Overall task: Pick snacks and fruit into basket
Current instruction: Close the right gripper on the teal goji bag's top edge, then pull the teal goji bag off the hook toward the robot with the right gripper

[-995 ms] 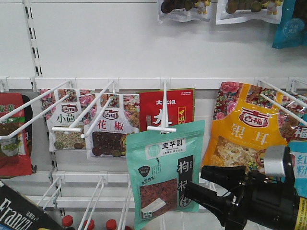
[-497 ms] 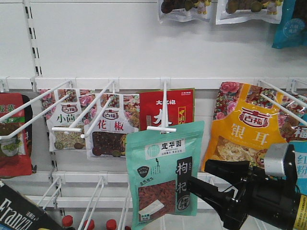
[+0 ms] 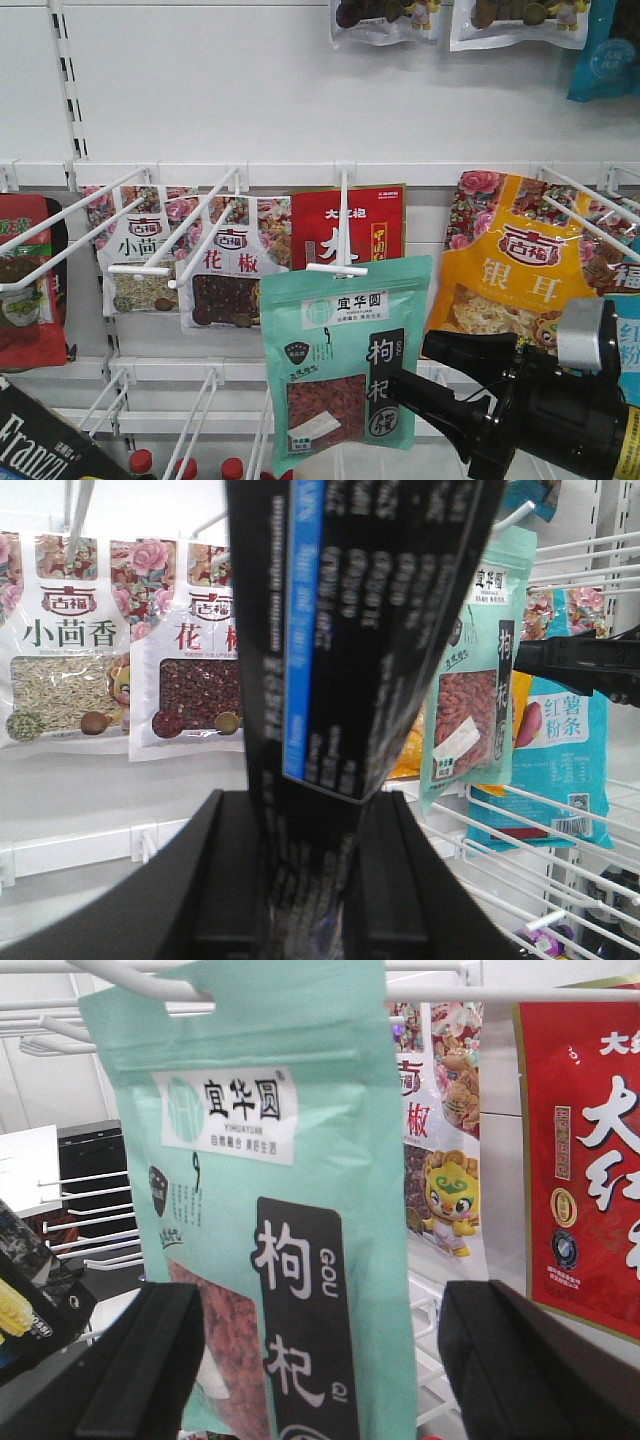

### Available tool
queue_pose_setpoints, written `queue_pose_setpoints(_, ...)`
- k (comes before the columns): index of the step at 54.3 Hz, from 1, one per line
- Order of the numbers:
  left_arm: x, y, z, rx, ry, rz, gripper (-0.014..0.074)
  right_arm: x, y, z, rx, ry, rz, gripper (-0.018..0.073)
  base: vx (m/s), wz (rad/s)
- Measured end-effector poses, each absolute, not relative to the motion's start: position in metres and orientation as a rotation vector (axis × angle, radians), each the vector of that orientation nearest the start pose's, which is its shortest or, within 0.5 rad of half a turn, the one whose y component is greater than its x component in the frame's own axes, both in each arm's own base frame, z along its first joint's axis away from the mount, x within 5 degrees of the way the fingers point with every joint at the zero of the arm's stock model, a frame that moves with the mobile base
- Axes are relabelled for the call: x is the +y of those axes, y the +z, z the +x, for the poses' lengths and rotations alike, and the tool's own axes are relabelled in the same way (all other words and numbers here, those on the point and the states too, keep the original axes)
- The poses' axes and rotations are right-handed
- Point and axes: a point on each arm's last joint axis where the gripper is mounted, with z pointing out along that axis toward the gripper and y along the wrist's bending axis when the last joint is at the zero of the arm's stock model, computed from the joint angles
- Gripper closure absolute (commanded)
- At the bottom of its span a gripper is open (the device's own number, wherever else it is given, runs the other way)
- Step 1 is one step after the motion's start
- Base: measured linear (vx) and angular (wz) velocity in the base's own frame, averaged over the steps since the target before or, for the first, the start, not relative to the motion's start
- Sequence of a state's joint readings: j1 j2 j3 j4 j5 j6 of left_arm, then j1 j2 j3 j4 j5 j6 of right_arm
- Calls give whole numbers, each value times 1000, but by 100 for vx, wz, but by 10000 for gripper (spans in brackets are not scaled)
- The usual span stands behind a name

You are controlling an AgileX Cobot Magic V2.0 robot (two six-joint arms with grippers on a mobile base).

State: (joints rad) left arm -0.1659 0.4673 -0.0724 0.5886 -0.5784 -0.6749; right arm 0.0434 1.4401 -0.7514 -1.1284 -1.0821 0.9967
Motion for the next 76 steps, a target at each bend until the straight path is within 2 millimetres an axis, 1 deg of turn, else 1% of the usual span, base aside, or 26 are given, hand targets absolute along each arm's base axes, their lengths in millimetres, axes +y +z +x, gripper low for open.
queue_pose_setpoints(21,-43,246,90,1383,-488,261,596,86,291,269,1427,923,-646,20,0,0)
queue_pose_setpoints(38,-43,246,90,1383,-488,261,596,98,292,265,1411,959,-679,20,0,0)
queue_pose_setpoints(59,-43,246,90,1383,-488,261,596,97,293,266,1405,960,-666,21,0,0)
queue_pose_setpoints(76,-43,246,90,1383,-488,261,596,96,294,267,1394,961,-645,104,0,0)
